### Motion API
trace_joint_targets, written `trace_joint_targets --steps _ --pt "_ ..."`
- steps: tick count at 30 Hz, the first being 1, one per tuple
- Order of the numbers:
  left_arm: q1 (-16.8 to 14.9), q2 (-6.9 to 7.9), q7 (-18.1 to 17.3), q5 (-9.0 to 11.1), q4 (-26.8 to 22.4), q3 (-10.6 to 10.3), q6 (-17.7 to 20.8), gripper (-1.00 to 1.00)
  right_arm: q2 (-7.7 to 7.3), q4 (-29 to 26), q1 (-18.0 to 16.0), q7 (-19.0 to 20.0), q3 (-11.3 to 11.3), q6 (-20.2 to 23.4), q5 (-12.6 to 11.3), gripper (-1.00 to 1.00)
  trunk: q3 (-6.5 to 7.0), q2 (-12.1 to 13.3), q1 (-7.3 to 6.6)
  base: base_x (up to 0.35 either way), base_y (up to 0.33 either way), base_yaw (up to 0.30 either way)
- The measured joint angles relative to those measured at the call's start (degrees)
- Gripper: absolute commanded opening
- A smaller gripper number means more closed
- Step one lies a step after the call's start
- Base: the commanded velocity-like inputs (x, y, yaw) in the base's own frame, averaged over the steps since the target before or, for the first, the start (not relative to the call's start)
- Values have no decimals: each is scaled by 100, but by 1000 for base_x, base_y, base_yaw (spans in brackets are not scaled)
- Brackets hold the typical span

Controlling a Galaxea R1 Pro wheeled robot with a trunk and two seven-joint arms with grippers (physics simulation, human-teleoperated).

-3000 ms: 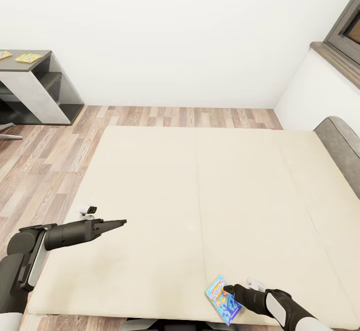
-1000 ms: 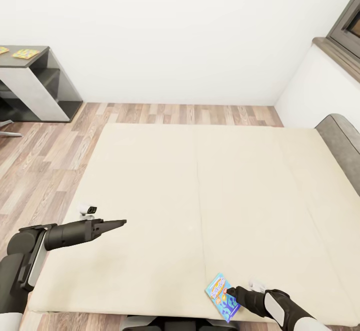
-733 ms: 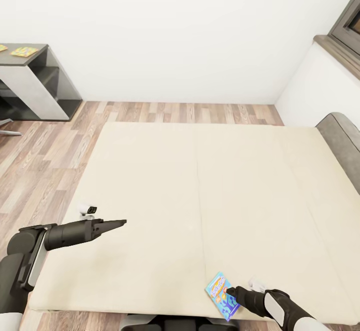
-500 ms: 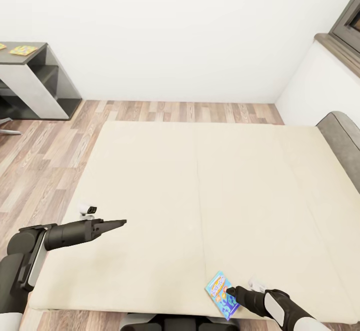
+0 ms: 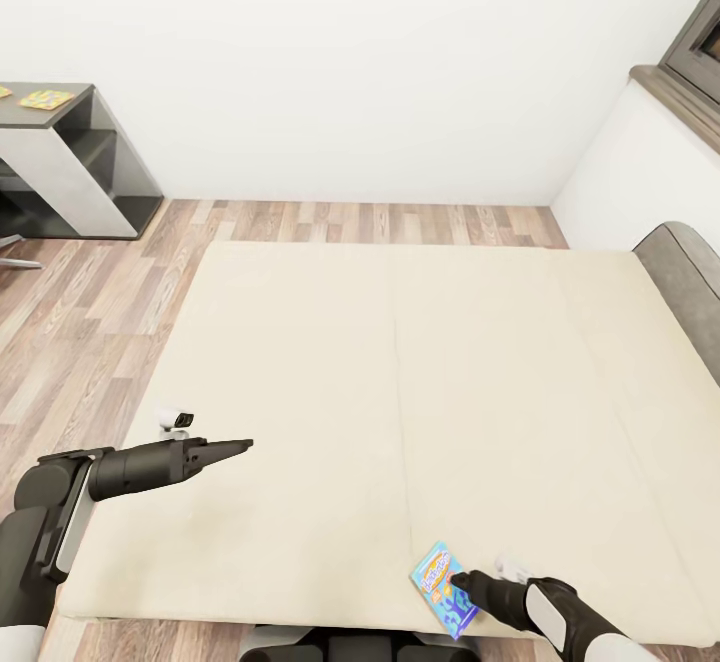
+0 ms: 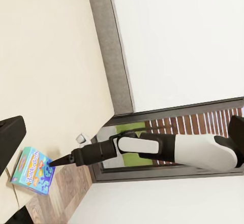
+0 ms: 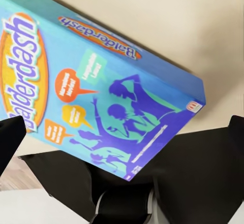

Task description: Put all the toys in the child's room - the three board games (two on the bed and one on the table), the two jigsaw puzzles on the table, and the tennis ball on the table - inside the toy box on the table in the child's room.

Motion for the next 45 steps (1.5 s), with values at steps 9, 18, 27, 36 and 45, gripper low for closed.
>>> trace_joint_targets --steps 9,18,27,36,45 --pt "0 0 0 0 0 -1 -1 100 163 -24 -1 5 5 4 1 100 0 0 0 0 0 0" --pt "0 0 0 0 0 -6 -4 100 240 -38 -8 8 7 15 2 100 0 0 0 0 0 0" --pt "3 0 0 0 0 -8 -6 100 255 -91 -9 8 8 15 3 100 0 0 0 0 0 0" --pt "0 0 0 0 0 -9 -7 100 259 -129 -9 -11 1 8 3 100 2 0 0 0 0 0" --pt "2 -8 0 0 0 -9 -7 100 252 -128 -9 -42 0 31 -3 100 6 0 0 0 0 0"
